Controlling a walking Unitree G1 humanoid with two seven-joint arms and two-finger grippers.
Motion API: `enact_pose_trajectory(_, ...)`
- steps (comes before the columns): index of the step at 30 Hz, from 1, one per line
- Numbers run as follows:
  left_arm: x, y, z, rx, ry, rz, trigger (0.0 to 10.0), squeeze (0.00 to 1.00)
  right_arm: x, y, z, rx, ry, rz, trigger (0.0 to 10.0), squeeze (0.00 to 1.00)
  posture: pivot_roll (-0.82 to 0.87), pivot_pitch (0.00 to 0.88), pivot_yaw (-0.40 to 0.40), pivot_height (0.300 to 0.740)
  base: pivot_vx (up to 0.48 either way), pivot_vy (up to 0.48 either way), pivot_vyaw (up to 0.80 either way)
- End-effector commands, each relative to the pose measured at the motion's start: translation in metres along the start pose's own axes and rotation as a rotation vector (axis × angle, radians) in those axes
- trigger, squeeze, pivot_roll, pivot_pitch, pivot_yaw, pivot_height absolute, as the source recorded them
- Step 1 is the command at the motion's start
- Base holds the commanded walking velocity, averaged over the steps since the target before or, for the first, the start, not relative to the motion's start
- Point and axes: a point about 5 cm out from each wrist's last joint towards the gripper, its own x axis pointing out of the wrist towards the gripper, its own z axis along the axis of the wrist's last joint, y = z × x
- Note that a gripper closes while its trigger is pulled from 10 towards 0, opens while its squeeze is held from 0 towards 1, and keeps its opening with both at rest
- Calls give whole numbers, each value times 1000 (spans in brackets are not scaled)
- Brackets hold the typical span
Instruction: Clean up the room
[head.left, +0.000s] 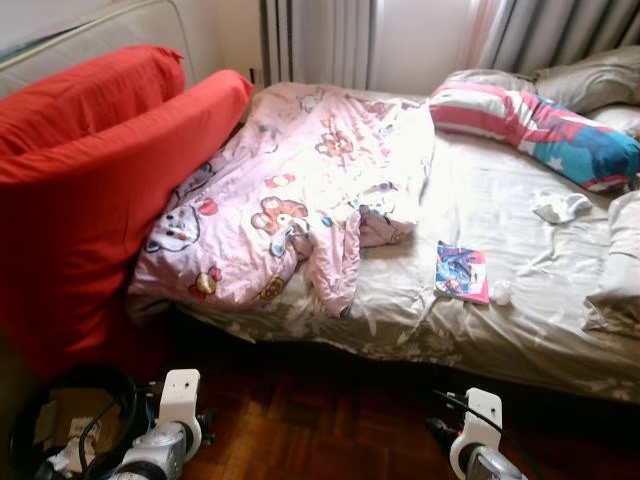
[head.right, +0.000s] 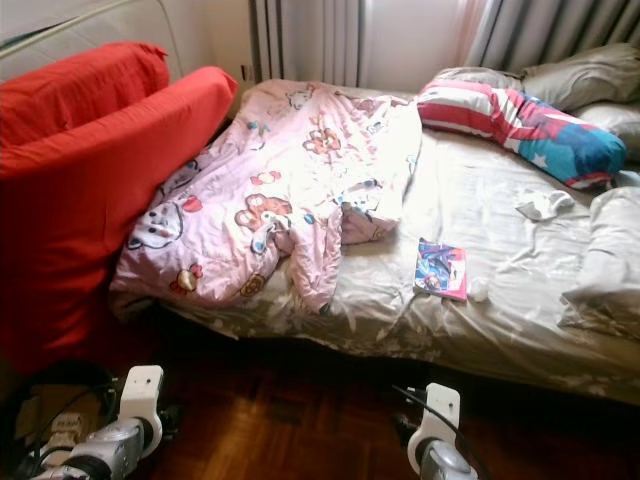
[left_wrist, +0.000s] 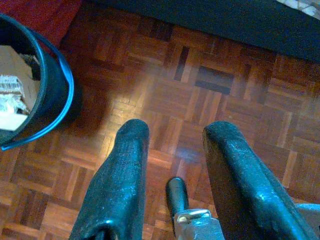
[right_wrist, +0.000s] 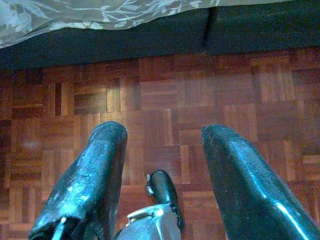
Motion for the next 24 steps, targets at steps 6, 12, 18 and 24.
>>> enact_pose_trajectory(6,0,2,0,-13,1,-4,10000,0,0,0,0,6,4,-1,10000,0,41,0,-7,730,0,0,-723)
enact_pose_trajectory(12,0,2,1,-14,-1,-2,10000,0,0,-1,1,10,-6,-10,10000,0,43,0,-11,730,0,0,-363)
enact_pose_trajectory(18,0,2,1,-19,-3,0,10000,0,0,-1,2,-7,-3,-6,10000,0,43,0,-14,730,0,0,-391)
enact_pose_trajectory(24,0,2,1,-22,-3,1,10000,0,0,-1,3,-11,-6,-10,10000,0,40,0,-15,730,0,0,-775)
